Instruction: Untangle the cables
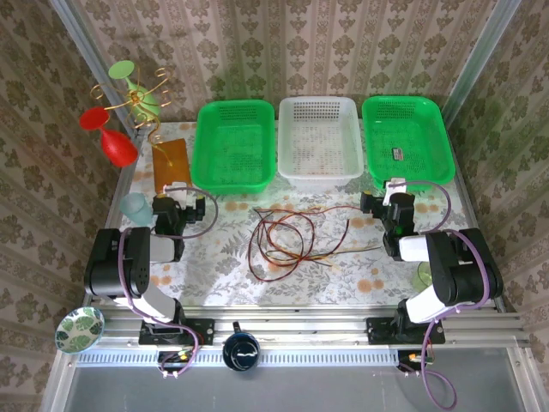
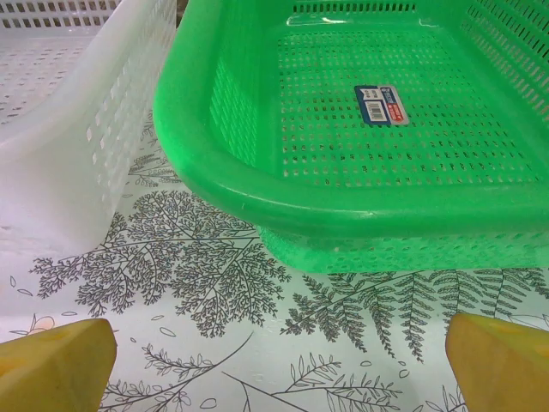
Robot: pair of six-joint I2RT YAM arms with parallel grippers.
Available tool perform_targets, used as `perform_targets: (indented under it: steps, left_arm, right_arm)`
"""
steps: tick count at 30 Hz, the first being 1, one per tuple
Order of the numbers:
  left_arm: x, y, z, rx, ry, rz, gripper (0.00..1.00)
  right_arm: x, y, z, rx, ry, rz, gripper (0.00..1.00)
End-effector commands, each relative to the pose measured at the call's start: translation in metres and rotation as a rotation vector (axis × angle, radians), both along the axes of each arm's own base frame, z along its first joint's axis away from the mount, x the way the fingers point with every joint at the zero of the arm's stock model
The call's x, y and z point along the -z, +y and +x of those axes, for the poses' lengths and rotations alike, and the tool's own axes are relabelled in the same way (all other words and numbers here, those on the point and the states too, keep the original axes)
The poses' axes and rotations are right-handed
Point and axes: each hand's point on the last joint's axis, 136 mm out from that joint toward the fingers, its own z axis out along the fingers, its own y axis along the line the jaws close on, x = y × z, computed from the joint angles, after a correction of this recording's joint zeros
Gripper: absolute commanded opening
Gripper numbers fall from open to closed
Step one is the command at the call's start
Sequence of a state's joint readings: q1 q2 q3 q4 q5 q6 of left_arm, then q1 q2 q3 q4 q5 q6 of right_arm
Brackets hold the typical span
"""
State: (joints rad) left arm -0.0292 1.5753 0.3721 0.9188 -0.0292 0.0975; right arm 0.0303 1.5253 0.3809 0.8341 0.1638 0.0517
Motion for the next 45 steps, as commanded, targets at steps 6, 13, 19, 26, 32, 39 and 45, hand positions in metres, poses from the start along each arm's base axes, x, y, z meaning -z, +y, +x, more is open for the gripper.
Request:
perform_targets:
  steps: [6, 13, 19, 26, 32, 39, 45]
  left_arm:
    - [-0.014, -0.002, 0.006, 0.002, -0.039, -0.022, 1.00]
    - [-0.014, -0.001, 0.006, 0.001, -0.039, -0.023, 1.00]
    - [-0.014, 0.004, 0.007, -0.016, -0.035, -0.038, 1.00]
    - [-0.014, 0.003, 0.006, -0.016, -0.035, -0.036, 1.00]
    - [-0.018, 0.001, -0.003, 0.002, -0.094, -0.036, 1.00]
    - [-0.026, 0.001, -0.019, -0.007, -0.187, -0.037, 1.00]
    - [-0.043, 0.011, -0.018, -0.095, -0.174, -0.006, 1.00]
  right_arm:
    - [-0.014, 0.001, 0.008, -0.004, -0.053, 0.007, 1.00]
    - [-0.014, 0.001, 0.008, -0.004, -0.051, 0.008, 1.00]
    - [-0.013, 0.001, 0.008, -0.004, -0.050, 0.007, 1.00]
    - [-0.014, 0.001, 0.008, -0.003, -0.052, 0.009, 1.00]
    - [-0.017, 0.000, -0.002, -0.001, -0.102, 0.010, 1.00]
    - [-0.025, 0.005, -0.014, -0.034, -0.181, 0.002, 1.00]
    - [-0.049, 0.001, -0.020, -0.001, -0.181, -0.007, 1.00]
